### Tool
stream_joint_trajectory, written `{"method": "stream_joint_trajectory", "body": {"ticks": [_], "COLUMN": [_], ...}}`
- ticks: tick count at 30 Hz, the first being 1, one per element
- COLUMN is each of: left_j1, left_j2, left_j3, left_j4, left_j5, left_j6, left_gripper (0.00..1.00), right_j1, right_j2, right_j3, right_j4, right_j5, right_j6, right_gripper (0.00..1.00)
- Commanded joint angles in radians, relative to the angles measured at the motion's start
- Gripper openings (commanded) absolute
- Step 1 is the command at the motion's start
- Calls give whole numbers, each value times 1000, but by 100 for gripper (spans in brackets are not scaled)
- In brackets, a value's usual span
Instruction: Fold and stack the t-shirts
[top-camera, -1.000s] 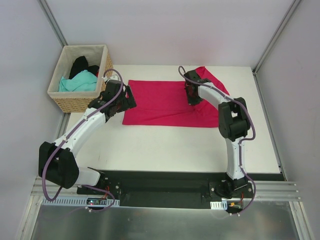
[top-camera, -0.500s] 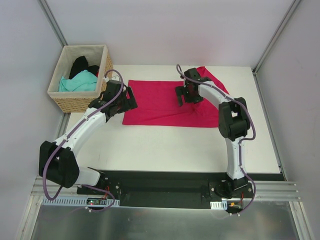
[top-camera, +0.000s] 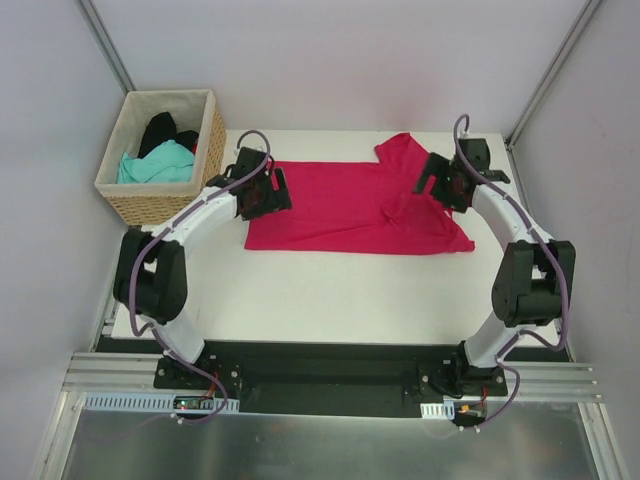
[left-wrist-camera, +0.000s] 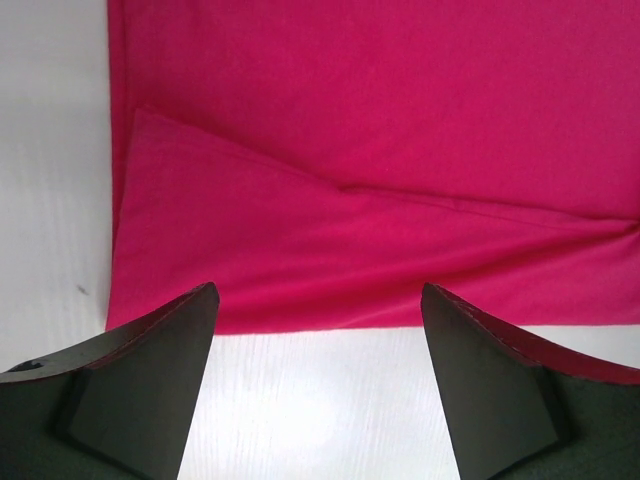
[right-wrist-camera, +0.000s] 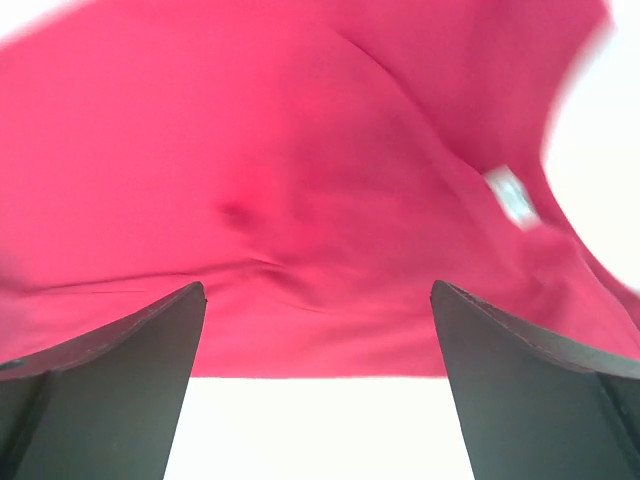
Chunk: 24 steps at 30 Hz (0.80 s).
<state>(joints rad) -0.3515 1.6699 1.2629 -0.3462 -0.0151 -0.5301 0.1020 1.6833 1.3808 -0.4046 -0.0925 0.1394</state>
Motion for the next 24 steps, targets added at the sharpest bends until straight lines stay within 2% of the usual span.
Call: {"method": "stream_joint_trajectory", "body": {"ticks": [1, 7, 14, 18, 24], "left_j1": [14, 51, 71, 71, 88], "left_j2": [63, 128, 214, 220, 252], "left_j3": [70, 79, 84, 33, 6], "left_j4": [3, 1, 6, 7, 7], "left_j5": [47, 63, 95, 31, 15], "left_j6": [-10, -47, -108, -163, -176], "left_gripper": [83, 82, 82, 82, 82], "right_j1": [-39, -128, -145, -156, -191], "right_j2": [13, 39, 111, 125, 159], "right_j3": [-139, -192, -192, -212, -223], "right_j4": [18, 36, 33, 21, -8], "right_j5": [48, 34, 56, 83, 100], "right_j6": [51, 83, 52, 48, 35], "right_gripper": [100, 100, 100, 100, 99]}}
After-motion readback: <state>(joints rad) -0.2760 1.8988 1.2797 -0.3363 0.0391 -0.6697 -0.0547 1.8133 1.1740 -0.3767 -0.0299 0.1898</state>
